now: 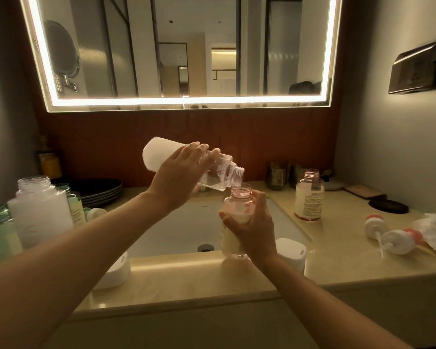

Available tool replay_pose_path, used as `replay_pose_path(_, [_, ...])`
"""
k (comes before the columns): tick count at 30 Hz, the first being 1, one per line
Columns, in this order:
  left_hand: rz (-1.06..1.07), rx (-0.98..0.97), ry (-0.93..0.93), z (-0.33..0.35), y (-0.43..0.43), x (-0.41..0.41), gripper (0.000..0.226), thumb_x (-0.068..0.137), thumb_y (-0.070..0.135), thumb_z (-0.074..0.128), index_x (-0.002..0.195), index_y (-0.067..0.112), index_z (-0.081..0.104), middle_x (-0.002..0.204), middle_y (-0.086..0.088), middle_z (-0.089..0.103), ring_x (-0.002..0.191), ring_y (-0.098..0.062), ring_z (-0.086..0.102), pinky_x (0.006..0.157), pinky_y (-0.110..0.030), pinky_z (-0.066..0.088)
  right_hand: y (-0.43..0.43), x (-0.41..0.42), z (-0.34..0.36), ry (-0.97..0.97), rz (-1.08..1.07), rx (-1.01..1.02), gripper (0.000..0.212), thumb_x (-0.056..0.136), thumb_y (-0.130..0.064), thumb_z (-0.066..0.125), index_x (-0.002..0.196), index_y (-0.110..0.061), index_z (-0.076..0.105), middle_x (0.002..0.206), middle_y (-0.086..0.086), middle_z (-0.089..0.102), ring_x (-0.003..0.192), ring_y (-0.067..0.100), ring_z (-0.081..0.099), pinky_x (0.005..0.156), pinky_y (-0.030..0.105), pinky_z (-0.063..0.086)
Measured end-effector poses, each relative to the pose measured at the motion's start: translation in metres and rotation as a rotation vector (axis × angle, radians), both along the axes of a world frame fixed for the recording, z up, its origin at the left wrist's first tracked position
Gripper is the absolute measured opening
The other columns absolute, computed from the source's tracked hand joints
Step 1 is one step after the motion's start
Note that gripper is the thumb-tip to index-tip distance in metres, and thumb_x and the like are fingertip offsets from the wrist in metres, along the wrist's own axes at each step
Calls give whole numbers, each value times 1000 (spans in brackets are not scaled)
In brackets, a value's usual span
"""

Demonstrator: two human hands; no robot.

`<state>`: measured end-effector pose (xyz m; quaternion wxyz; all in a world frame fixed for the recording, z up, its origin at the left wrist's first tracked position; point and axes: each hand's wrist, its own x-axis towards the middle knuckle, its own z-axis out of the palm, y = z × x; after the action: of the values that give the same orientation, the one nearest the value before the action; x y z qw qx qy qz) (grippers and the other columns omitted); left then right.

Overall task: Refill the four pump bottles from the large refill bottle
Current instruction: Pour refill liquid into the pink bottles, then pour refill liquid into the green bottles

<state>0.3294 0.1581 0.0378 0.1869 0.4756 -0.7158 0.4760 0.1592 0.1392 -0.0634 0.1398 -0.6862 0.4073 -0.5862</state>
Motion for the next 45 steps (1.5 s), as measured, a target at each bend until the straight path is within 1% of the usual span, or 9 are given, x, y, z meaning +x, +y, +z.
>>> replay_pose_path(3, [-71,160,335,2,2,-9,83,69,25,80,139,13,37,130,-10,52,119,-29,51,91,-44,49,-2,-10,27,-3,18,-4,72,70,-44,74,123,-16,34,118,7,56,96,20,58,77,33,53])
replay_pose_path(7, [-184,264,584,4,-7,-35,93,71,36,77,145,17,23,138,-6,46,120,-24,50,90,-38,45,-6,-45,57,-16,-20,-31,72,68,-42,75,120,-11,36,114,13,57,95,26,59,76,42,55])
replay_pose_path(11, [-363,362,804,3,-24,-79,92,68,32,80,141,14,27,137,-8,49,118,-24,52,88,-27,37,-12,-96,70,-34,-115,-36,73,69,-38,77,123,-12,37,117,11,56,98,24,56,79,38,50])
replay_pose_path(17, [-577,647,1254,-11,-59,-164,84,69,30,80,136,14,32,131,-11,50,114,-24,52,92,-35,46,-25,-178,53,27,-257,57,73,72,-38,74,127,-12,33,123,14,54,105,31,56,80,39,51])
replay_pose_path(21, [-621,771,1333,-36,-80,-202,82,70,28,79,136,14,32,128,-10,52,109,-22,54,92,-35,48,-35,-210,43,-17,-262,130,75,72,-37,75,128,-12,31,127,13,52,111,30,53,84,40,49])
replay_pose_path(28, [-620,854,1411,-62,-113,-235,83,72,27,78,139,15,31,130,-10,50,113,-22,52,97,-38,46,-60,-232,25,-69,-193,197,69,75,-29,74,127,-11,32,111,0,51,97,18,52,79,29,42])
replay_pose_path(35, [-668,850,1375,-65,-127,-257,81,72,31,77,138,19,31,126,-5,52,106,-14,51,88,-32,48,-86,-248,5,-31,-221,249,81,72,-37,74,133,-14,27,134,11,47,118,27,49,88,33,45])
replay_pose_path(42, [-646,833,1333,-65,-122,-267,84,73,40,73,141,21,28,134,-7,46,118,-20,48,94,-36,47,-87,-251,5,27,-239,236,86,70,-53,63,139,-18,24,143,10,38,127,27,43,95,38,43])
replay_pose_path(45, [-625,857,1363,-61,-118,-267,80,74,44,71,139,21,31,131,-4,47,117,-19,48,93,-36,47,-80,-250,11,34,-267,139,74,82,-46,55,142,-18,23,148,8,32,132,25,36,98,35,39])
